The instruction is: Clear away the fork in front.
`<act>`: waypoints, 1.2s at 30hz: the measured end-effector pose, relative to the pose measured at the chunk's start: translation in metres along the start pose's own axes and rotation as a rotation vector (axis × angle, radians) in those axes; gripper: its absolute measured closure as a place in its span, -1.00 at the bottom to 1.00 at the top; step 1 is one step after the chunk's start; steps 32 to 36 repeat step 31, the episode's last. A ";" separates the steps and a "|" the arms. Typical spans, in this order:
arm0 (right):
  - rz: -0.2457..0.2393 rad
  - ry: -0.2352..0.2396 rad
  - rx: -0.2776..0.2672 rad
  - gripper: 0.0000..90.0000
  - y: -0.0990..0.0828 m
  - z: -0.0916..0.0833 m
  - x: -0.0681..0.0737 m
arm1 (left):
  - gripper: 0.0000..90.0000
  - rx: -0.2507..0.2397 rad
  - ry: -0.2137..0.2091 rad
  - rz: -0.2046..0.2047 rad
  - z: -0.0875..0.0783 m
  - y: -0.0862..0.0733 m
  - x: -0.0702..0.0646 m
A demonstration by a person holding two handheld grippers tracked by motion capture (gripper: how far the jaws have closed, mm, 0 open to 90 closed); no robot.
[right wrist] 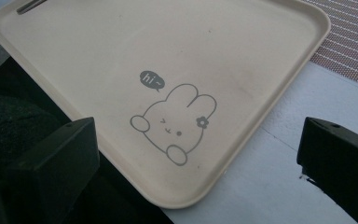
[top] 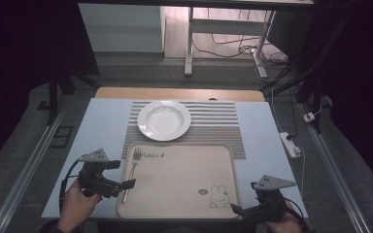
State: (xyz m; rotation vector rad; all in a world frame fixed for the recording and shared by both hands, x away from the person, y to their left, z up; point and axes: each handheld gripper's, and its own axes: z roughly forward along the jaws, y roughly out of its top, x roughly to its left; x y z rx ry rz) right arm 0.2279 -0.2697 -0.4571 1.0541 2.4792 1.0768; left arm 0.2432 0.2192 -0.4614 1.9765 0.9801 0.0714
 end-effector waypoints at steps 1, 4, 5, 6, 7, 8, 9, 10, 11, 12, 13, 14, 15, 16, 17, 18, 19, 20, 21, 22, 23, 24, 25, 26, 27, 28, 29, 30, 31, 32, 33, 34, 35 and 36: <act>0.000 -0.001 0.000 -1.00 0.000 0.000 0.000 | -0.98 -0.005 -0.002 -0.003 -0.003 -0.003 -0.001; 0.000 0.002 0.002 -1.00 0.000 0.000 -0.001 | -0.99 -0.014 0.003 -0.017 -0.012 -0.010 -0.002; 0.002 0.001 0.002 -1.00 0.000 0.000 -0.001 | -0.99 -0.017 0.002 -0.021 -0.015 -0.012 -0.002; 0.002 0.001 0.002 -1.00 0.000 0.000 -0.001 | -0.99 -0.020 0.004 -0.025 -0.018 -0.015 -0.002; 0.001 0.002 0.002 -1.00 0.000 0.000 -0.001 | -1.00 -0.024 0.009 -0.030 -0.020 -0.017 -0.002; 0.001 0.001 0.002 -1.00 0.000 0.000 -0.001 | -1.00 -0.026 0.012 -0.034 -0.022 -0.019 -0.002; 0.001 0.000 0.002 -1.00 0.000 0.000 -0.001 | -1.00 -0.027 0.012 -0.038 -0.026 -0.023 -0.002; 0.003 -0.002 0.002 -1.00 0.000 0.000 0.000 | -1.00 -0.025 0.015 -0.042 -0.028 -0.025 -0.002; 0.001 -0.001 0.002 -1.00 0.000 0.000 -0.001 | -1.00 -0.029 0.024 -0.044 -0.031 -0.028 -0.002; 0.004 -0.002 0.003 -1.00 0.000 0.000 0.000 | -1.00 -0.032 0.029 -0.044 -0.034 -0.031 -0.002; 0.004 -0.003 0.004 -1.00 0.000 0.000 0.000 | -1.00 -0.033 0.036 -0.048 -0.036 -0.033 -0.002; 0.004 -0.005 0.004 -1.00 0.000 0.000 0.000 | -1.00 -0.036 0.043 -0.051 -0.039 -0.036 -0.002; 0.004 -0.006 0.005 -1.00 0.000 0.000 0.000 | -1.00 -0.042 0.048 -0.056 -0.042 -0.039 -0.002; 0.004 -0.007 0.005 -1.00 0.000 0.000 0.000 | -1.00 -0.047 0.054 -0.060 -0.045 -0.042 -0.001; 0.004 -0.008 0.007 -1.00 0.000 0.000 0.000 | -1.00 -0.050 0.057 -0.063 -0.047 -0.044 -0.001; 0.004 -0.009 0.008 -1.00 0.000 0.000 0.000 | -1.00 -0.052 0.063 -0.067 -0.050 -0.048 0.000; 0.004 -0.009 0.008 -1.00 0.000 0.000 0.000 | -1.00 -0.053 0.068 -0.072 -0.052 -0.052 0.000; 0.005 -0.009 0.008 -1.00 0.000 0.000 0.000 | -1.00 -0.050 0.074 -0.076 -0.054 -0.055 0.001; 0.006 -0.009 0.008 -1.00 0.000 0.001 0.000 | -1.00 -0.048 0.081 -0.077 -0.056 -0.057 0.002; 0.007 -0.010 0.009 -1.00 0.000 0.001 0.000 | -1.00 -0.047 0.089 -0.078 -0.057 -0.060 0.002; 0.006 -0.010 0.010 -1.00 0.000 0.001 0.000 | -1.00 -0.045 0.091 -0.077 -0.058 -0.062 0.002; 0.005 -0.011 0.010 -1.00 0.000 0.001 0.000 | -1.00 -0.044 0.087 -0.076 -0.059 -0.062 0.002; 0.005 -0.009 0.009 -1.00 0.000 0.001 0.000 | -1.00 -0.049 0.092 -0.070 -0.061 -0.064 0.001; 0.004 -0.011 0.007 -1.00 0.000 0.001 0.000 | -1.00 -0.041 0.101 -0.066 -0.062 -0.064 0.000; 0.005 -0.010 0.008 -1.00 0.001 0.001 0.000 | -1.00 -0.024 0.111 -0.066 -0.061 -0.064 0.000; 0.004 -0.011 0.008 -1.00 0.001 0.001 0.000 | -1.00 -0.014 0.117 -0.067 -0.060 -0.064 -0.001; 0.004 -0.011 0.009 -1.00 0.001 0.001 0.000 | -1.00 -0.009 0.122 -0.068 -0.060 -0.064 -0.001; 0.004 -0.012 0.010 -1.00 0.001 0.001 0.000 | -1.00 -0.008 0.121 -0.068 -0.059 -0.064 -0.001; 0.001 -0.013 0.012 -1.00 0.001 0.002 0.000 | -1.00 -0.008 0.120 -0.066 -0.059 -0.063 -0.001; 0.001 -0.013 0.012 -1.00 0.001 0.002 0.000 | -1.00 -0.008 0.120 -0.066 -0.059 -0.063 -0.001; 0.001 -0.013 0.012 -1.00 0.001 0.002 0.000 | -1.00 -0.008 0.120 -0.066 -0.059 -0.063 -0.001; 0.001 -0.013 0.012 -1.00 0.001 0.002 0.000 | -1.00 -0.008 0.120 -0.066 -0.059 -0.063 -0.001; 0.001 -0.013 0.012 -1.00 0.001 0.002 0.000 | -1.00 -0.008 0.120 -0.066 -0.059 -0.063 -0.001; 0.001 -0.013 0.012 -1.00 0.001 0.002 0.000 | -1.00 -0.008 0.120 -0.066 -0.059 -0.063 -0.001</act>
